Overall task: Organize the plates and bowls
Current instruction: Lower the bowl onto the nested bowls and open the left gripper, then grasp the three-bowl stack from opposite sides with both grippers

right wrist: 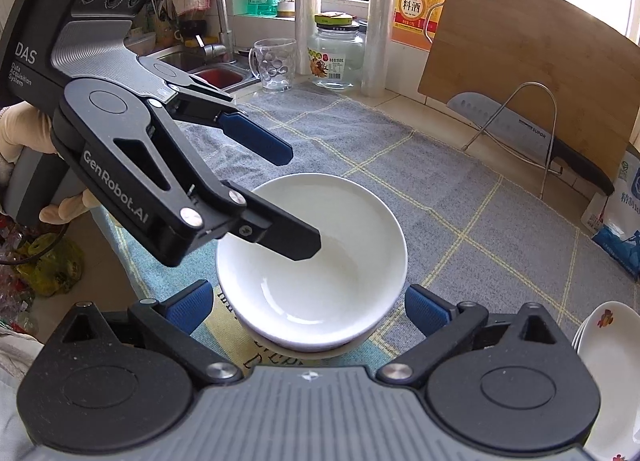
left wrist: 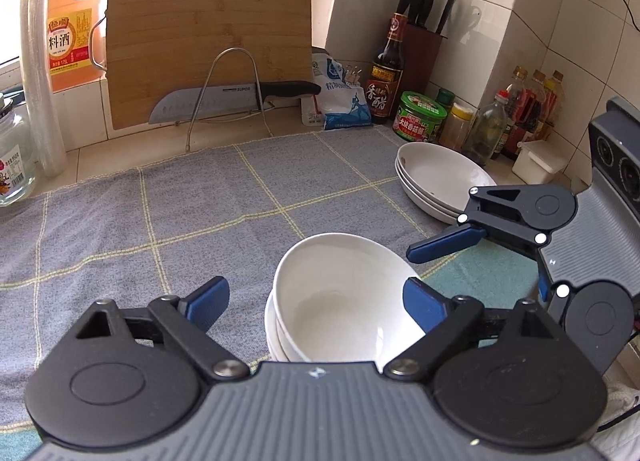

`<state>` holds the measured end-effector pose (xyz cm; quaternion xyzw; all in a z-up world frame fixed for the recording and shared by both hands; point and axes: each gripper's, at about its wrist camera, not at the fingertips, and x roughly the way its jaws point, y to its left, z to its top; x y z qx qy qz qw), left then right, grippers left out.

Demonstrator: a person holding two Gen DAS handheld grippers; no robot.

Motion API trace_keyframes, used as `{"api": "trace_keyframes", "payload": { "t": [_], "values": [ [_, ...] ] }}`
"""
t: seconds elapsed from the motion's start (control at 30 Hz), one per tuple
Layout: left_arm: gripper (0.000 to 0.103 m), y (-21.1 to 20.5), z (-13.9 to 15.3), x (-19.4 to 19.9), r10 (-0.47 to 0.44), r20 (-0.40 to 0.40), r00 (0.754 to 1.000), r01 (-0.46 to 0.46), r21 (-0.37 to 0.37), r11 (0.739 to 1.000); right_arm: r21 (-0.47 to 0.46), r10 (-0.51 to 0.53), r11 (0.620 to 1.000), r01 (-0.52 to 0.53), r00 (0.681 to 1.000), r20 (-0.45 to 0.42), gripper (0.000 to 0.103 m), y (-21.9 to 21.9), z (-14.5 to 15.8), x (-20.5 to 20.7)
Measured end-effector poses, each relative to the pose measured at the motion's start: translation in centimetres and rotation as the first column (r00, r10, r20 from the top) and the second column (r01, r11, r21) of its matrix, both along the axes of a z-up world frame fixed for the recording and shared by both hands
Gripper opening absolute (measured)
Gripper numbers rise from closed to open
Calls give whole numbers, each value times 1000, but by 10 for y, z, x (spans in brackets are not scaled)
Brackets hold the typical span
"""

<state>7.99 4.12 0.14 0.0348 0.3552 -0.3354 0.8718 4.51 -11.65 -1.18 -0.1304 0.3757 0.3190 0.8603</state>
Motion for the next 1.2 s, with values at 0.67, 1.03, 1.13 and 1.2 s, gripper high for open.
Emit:
{"api": "trace_keyframes", "payload": {
  "t": [0.67,1.03,1.13,1.2],
  "values": [
    [95,7,1,-10,-129,1,992,129,-60,990,-20,-47,999,47,999,-17,103,-4,-7,-7],
    [95,32,-43,-23,-295,28,955,286,167,943,-127,-101,987,94,994,-45,103,10,-31,-1],
    [95,31,-60,-18,-338,34,941,325,198,925,-151,-133,981,124,990,-53,103,16,-36,2],
    [95,30,-68,-13,-361,52,931,343,214,915,-164,-139,978,129,989,-52,103,20,-39,3]
  ]
}}
